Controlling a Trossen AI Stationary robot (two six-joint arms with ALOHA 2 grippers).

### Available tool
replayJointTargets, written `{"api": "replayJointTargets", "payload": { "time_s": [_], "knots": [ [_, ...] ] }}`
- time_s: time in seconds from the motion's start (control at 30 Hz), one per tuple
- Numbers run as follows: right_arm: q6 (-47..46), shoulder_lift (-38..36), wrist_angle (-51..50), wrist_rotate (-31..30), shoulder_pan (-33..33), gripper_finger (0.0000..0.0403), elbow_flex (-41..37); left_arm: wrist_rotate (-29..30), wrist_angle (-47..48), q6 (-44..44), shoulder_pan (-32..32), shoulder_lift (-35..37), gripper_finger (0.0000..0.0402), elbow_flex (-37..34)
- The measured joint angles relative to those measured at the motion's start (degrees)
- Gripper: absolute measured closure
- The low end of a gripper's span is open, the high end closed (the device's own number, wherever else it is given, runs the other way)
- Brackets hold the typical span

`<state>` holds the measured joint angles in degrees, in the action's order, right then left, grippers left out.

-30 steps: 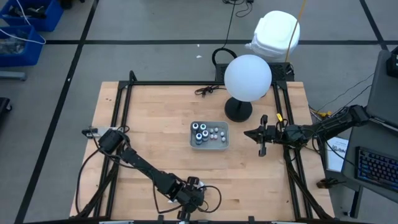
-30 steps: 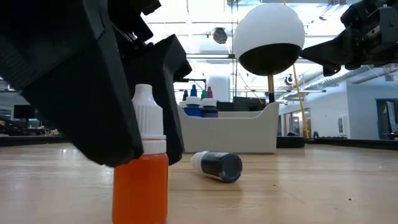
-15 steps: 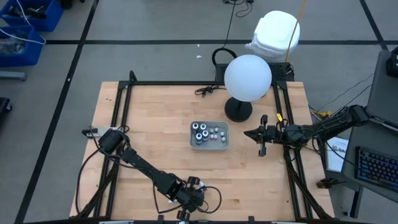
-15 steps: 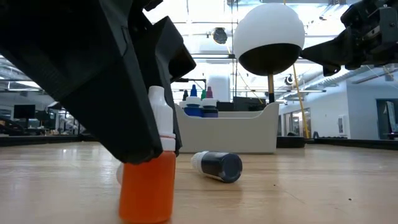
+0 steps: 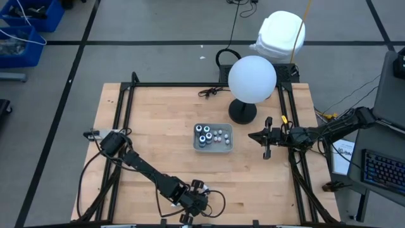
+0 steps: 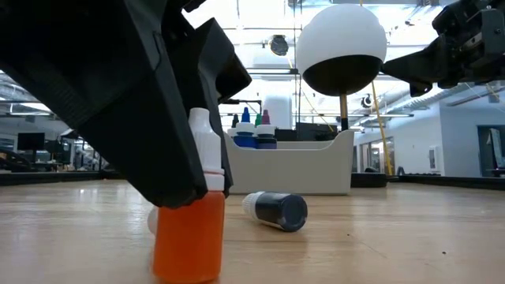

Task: Pick & Place food coloring
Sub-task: Put the bottom small orange food coloring bottle into the gray bin

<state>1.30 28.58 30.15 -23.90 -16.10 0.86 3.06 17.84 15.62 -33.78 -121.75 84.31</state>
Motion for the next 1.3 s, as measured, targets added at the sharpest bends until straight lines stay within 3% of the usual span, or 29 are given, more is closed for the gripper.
{"api": "replayJointTargets", "payload": {
  "time_s": [0.27, 0.57, 0.73, 0.93, 1.1, 1.3],
  "knots": [
    [-0.6, 0.0, 0.0, 0.1, 0.0, 0.0403, 0.0, 1.7, 3.1, -2.7, 0.0, 0.5, 0.0332, 2.5],
    [-0.6, 0.1, -0.3, 0.2, 0.0, 0.0403, 0.0, 11.5, 20.0, -12.0, 3.9, 2.0, 0.0332, 19.1],
    [-0.5, 0.1, -0.5, 0.2, 0.0, 0.0403, 0.0, 14.1, 20.1, -16.7, 8.6, 2.0, 0.0332, 22.2],
    [-0.2, 0.1, -0.8, 2.9, 0.0, 0.0403, 0.0, 18.1, 17.2, -25.5, 16.1, 2.0, 0.033, 20.7],
    [0.1, 0.1, -0.8, 3.2, 0.0, 0.0403, 0.0, 16.2, 16.6, -27.9, 23.7, 1.9, 0.0328, 19.8],
    [2.0, 0.1, -0.8, 3.1, 0.0, 0.0403, 0.0, 4.8, 17.1, -34.4, 30.4, 1.9, 0.0327, 19.7]
  ]
}}
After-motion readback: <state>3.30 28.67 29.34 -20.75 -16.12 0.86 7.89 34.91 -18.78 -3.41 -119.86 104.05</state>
